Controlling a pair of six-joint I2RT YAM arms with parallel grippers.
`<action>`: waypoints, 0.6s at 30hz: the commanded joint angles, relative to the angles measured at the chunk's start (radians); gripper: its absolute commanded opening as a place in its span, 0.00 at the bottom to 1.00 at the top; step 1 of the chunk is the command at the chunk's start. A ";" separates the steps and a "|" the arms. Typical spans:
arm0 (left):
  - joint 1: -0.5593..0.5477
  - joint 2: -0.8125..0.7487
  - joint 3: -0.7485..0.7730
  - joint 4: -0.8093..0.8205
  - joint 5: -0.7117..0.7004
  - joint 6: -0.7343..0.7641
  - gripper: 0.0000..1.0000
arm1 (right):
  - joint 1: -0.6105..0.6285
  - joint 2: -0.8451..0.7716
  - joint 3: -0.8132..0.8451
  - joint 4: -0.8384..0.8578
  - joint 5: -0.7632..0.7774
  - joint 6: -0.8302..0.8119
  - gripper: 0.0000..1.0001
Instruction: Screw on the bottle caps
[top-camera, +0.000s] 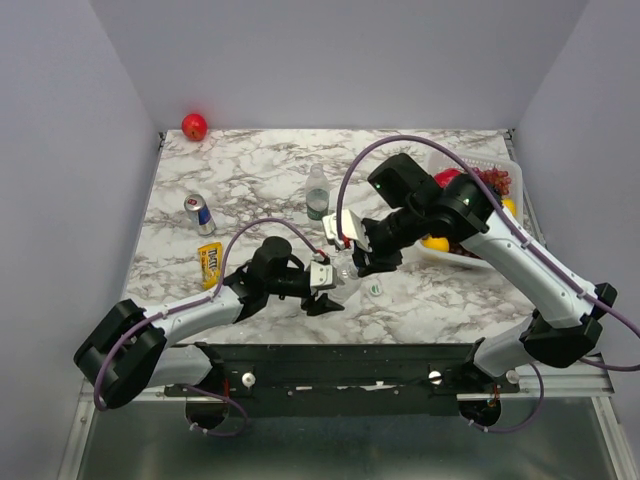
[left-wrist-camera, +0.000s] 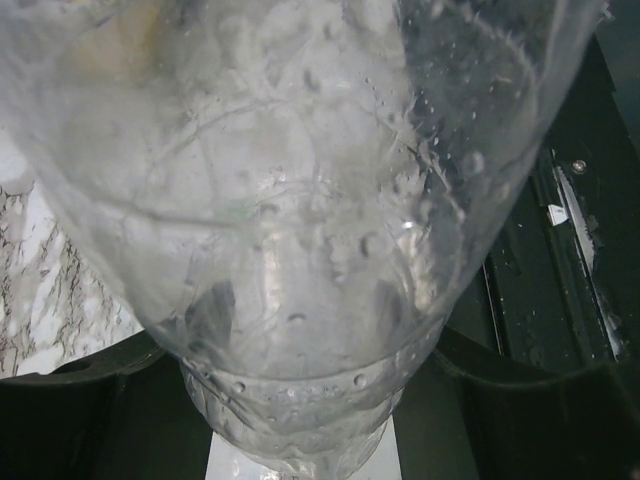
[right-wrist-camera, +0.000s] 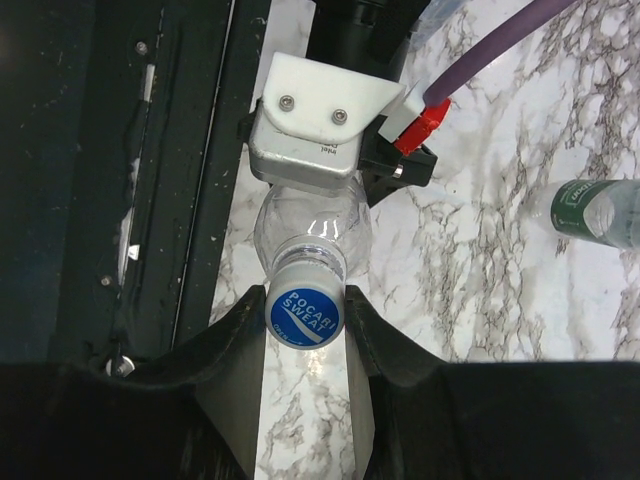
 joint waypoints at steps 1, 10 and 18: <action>-0.008 -0.027 -0.022 0.062 -0.019 0.056 0.00 | 0.007 -0.013 -0.045 -0.044 0.036 -0.031 0.35; -0.008 -0.003 0.016 0.062 -0.036 0.085 0.00 | 0.011 -0.004 -0.042 -0.075 0.001 -0.094 0.37; -0.008 0.000 0.035 0.078 -0.028 0.075 0.00 | 0.022 -0.021 -0.105 -0.046 0.013 -0.137 0.37</action>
